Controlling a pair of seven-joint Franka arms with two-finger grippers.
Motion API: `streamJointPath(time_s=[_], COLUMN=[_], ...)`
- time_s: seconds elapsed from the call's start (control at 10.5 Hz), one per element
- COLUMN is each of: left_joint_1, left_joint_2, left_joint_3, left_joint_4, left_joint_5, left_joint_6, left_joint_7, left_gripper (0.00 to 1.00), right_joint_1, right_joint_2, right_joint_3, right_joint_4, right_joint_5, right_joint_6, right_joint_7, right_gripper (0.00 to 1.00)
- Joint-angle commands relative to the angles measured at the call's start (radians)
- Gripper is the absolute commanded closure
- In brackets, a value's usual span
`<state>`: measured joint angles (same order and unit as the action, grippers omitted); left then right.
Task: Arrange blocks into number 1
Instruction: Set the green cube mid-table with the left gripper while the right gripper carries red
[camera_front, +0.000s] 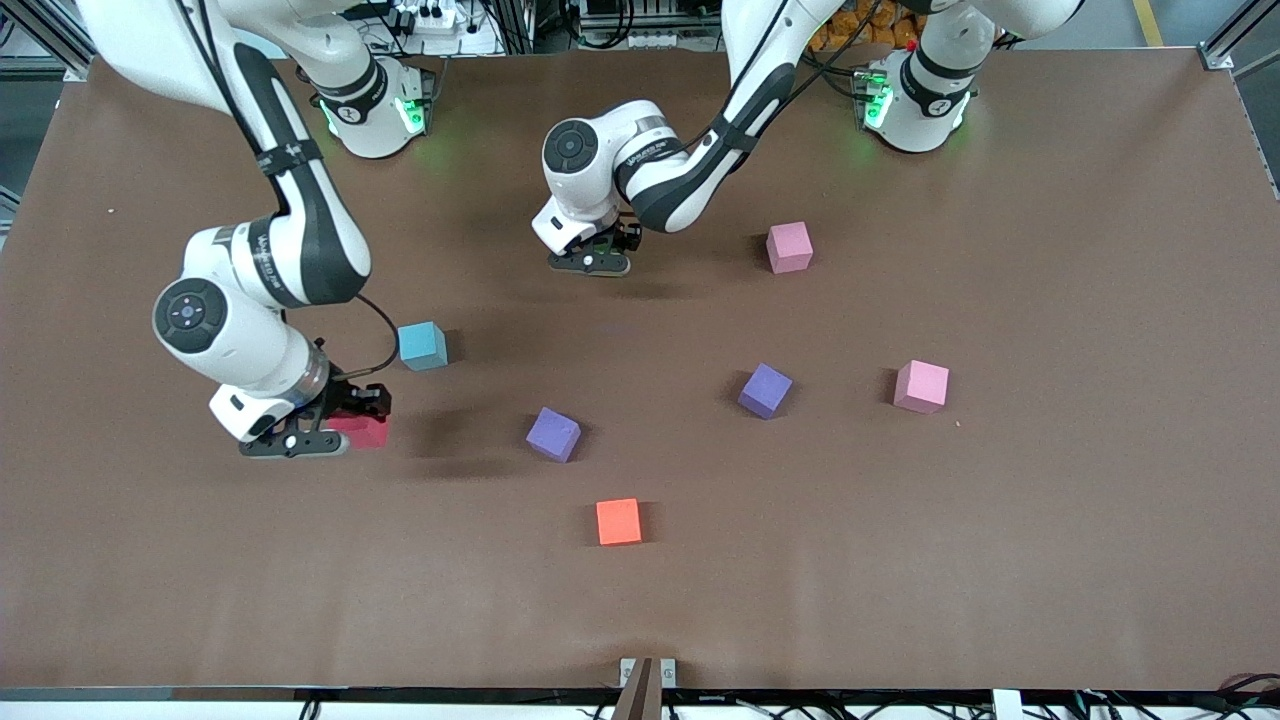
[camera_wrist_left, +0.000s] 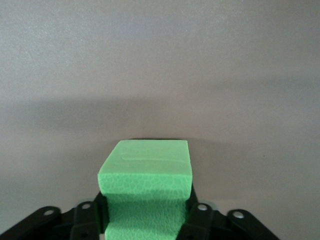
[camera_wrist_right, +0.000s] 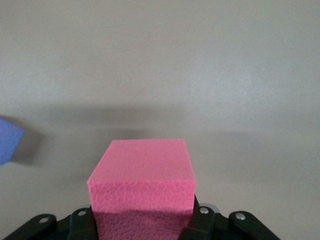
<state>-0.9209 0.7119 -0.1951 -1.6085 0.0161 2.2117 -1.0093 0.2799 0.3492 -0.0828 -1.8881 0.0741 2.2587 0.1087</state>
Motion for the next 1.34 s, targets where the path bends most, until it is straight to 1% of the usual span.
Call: streamJointPath(time_s=[0.0,0.19,0.29,0.38,0.48,0.67,0.86,1.05,1.24], left_joint_1=[-0.006,0.000,0.007,0.011,0.048,0.170,0.273,0.341,0.398], left_joint_2=[-0.002,-0.009,-0.023,-0.063,-0.098,-0.146,-0.149,-0.140,-0.114], left_joint_3=[-0.001,0.000,0.000,0.012,0.028,0.031,0.046,0.081,0.088], left_joint_4=[-0.002,-0.004,-0.004,-0.007,-0.004,-0.002,-0.002,-0.004,-0.004], left_joint_5=[0.013,0.012,0.013,0.013,0.016,0.018,0.027,0.048,0.061], left_joint_6=[0.009,0.008,0.002,-0.010,-0.036,-0.047,-0.047,-0.047,-0.043], left_joint_7=[-0.063,-0.074,-0.110,-0.170,-0.216,-0.270,-0.362,-0.406,-0.426], left_gripper=[0.00,0.00,0.00,0.00,0.00,0.00,0.00,0.00,0.00], right_joint_1=[0.042,0.061,0.079,0.093,0.114,0.169,0.260,0.344,0.421], right_joint_2=[-0.065,-0.085,-0.091,-0.093,-0.093,-0.085,-0.070,-0.027,0.022], right_joint_3=[-0.009,-0.009,-0.011,-0.009,-0.009,-0.011,-0.011,-0.011,-0.011], right_joint_4=[-0.098,-0.141,-0.150,-0.158,-0.164,-0.167,-0.161,-0.158,-0.140], right_joint_5=[0.071,0.075,0.075,0.073,0.075,0.075,0.075,0.075,0.073], right_joint_6=[0.034,0.055,0.056,0.058,0.062,0.062,0.071,0.125,0.147], right_joint_7=[0.009,0.029,0.052,0.078,0.097,0.152,0.247,0.290,0.328], right_gripper=[0.47,0.47,0.47,0.47,0.47,0.47,0.47,0.47,0.47])
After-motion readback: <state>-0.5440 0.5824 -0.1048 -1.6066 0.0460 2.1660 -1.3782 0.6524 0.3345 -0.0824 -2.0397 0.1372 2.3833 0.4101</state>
